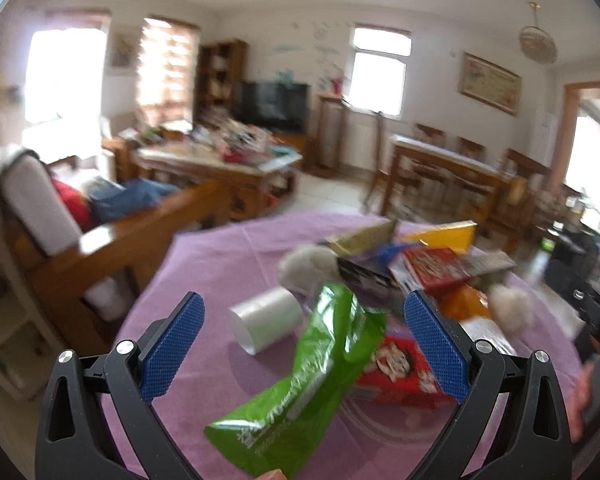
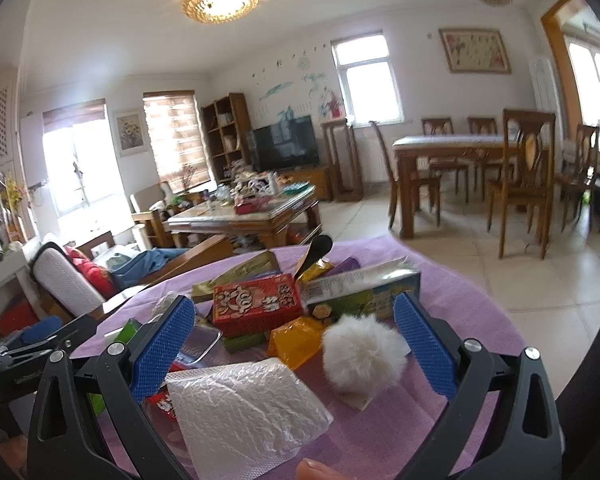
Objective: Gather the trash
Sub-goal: 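Grasp the silver foil packet with the right tool while the left tool grasps the green snack bag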
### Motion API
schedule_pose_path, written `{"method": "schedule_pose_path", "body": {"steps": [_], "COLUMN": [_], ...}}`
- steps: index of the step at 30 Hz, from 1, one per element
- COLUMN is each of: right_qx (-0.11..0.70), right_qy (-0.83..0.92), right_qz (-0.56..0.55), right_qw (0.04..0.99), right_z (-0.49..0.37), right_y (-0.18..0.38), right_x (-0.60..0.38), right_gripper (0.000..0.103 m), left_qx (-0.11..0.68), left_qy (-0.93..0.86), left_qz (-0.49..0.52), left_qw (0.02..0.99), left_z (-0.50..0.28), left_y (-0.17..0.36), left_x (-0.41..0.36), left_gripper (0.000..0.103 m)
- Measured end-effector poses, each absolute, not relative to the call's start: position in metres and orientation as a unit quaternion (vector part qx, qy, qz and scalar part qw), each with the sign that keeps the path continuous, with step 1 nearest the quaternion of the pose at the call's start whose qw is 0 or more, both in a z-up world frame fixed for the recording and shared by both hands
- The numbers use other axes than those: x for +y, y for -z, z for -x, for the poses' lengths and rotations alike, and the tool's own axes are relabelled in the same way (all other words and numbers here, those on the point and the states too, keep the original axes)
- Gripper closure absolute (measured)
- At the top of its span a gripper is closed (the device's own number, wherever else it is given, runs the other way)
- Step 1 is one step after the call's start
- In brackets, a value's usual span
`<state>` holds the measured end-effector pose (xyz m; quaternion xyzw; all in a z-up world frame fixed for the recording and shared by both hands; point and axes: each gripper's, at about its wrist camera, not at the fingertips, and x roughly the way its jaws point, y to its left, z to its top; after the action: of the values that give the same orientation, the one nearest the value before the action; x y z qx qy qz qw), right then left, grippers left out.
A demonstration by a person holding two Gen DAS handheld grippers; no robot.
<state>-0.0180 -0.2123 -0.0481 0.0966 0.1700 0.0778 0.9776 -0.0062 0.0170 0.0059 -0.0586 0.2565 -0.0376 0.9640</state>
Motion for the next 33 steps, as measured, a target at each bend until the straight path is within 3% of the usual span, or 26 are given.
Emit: {"method": "schedule_pose_path", "body": {"steps": [8,18,20,22,26,27,29,31,33], "right_qx": [0.284,0.365,0.389,0.406,0.421,0.423,0.425,0.427,0.430], "right_qy": [-0.142,-0.198,-0.195,-0.188,-0.200,-0.204,-0.205,-0.200,-0.203], "right_qz": [-0.131,0.034,0.048,0.047,0.019,0.020,0.032,0.032,0.015], "right_qw": [0.939,0.909,0.899,0.893,0.884,0.883,0.881,0.881,0.880], "right_z": [0.011,-0.006,-0.014,-0.024,-0.029,-0.029,-0.026,-0.024,-0.021], "right_y": [0.068,0.076,0.080,0.084,0.084,0.085,0.086,0.085,0.084], "right_x": [-0.249,-0.161,-0.153,-0.151,-0.159,-0.157,-0.153,-0.153,-0.159], "right_gripper": [0.004,0.004,0.004,0.004,0.004,0.005,0.009,0.026,0.036], "left_qx": [0.325,0.368,0.387,0.404,0.420,0.419,0.419,0.416,0.413], "left_qy": [0.131,0.181,0.186,0.197,0.210,0.211,0.211,0.214,0.226], "left_qz": [0.001,-0.067,-0.063,-0.045,-0.010,-0.008,-0.006,0.001,0.018], "left_qw": [0.937,0.910,0.901,0.892,0.883,0.883,0.883,0.884,0.882], "left_z": [0.000,-0.023,-0.032,-0.039,-0.046,-0.047,-0.046,-0.044,-0.040], "left_y": [0.005,0.033,0.039,0.046,0.050,0.050,0.053,0.051,0.050], "left_x": [0.064,0.022,0.019,0.019,0.022,0.021,0.018,0.019,0.020], "left_gripper": [0.005,0.005,0.011,0.030,0.044,0.053,0.059,0.060,0.062]}}
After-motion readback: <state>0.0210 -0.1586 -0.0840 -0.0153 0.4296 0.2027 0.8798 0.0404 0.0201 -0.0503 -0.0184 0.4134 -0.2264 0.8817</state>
